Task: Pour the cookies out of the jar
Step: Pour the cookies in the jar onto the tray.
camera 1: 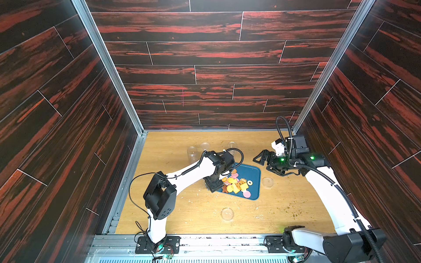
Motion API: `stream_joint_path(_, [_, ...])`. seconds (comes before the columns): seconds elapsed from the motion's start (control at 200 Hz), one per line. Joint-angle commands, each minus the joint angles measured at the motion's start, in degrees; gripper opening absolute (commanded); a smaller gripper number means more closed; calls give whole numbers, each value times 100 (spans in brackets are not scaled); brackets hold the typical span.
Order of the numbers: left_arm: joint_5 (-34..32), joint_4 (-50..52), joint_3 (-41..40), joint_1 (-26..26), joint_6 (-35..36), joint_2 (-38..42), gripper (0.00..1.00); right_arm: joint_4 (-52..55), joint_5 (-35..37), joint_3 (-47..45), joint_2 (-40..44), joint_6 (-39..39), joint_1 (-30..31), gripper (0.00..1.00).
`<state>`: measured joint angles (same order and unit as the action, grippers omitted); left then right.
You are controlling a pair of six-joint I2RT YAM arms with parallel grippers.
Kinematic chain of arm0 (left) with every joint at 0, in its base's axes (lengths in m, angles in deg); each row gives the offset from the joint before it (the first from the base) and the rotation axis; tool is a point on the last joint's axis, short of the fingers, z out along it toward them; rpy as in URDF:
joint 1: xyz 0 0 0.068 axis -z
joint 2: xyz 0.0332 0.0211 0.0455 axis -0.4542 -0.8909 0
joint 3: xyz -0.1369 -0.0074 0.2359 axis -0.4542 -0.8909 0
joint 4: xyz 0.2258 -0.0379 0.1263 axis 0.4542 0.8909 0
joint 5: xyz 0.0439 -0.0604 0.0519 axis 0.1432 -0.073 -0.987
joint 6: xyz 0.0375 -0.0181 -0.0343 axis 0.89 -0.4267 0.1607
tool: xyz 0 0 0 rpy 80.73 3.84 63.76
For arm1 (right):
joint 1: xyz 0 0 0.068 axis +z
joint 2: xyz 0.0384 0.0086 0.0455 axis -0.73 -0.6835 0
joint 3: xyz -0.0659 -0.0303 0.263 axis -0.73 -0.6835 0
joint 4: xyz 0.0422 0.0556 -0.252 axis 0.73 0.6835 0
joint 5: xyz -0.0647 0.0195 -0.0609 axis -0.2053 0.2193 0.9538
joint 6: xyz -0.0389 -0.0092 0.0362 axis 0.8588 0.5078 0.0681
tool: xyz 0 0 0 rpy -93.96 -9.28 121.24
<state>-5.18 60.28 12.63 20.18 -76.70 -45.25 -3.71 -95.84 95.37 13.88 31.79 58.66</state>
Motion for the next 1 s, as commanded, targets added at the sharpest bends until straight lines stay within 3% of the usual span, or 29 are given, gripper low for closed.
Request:
stream_joint_path(0.0, [77,160,99,-29,17,96,41,16,-53,-30,81,-73,-24,98])
stream_joint_path(0.456, [33,117,82,-36,-18,116,42,53,-57,-65,144,-60,-21,98])
stream_joint_path(0.997, [139,929,1178,-28,-795,-509,42,448,-53,469,-230,204,-25,98])
